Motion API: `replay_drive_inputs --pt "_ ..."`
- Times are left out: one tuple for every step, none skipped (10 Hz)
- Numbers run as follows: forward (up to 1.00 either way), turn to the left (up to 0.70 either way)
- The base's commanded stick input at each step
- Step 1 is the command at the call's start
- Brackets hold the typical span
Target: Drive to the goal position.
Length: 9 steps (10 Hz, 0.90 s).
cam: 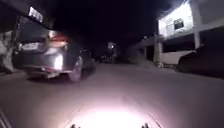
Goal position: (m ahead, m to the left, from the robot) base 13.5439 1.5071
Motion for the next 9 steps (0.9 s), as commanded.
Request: replay_drive_inputs --pt "0.85 0.00" --pt "0.85 0.00" --pt "0.85 0.00" --pt "0.85 0.00" --pt "0.85 0.00" --pt "0.85 0.00" --pt "0.85 0.00" --pt "0.85 0.00" --pt "0.85 0.00"
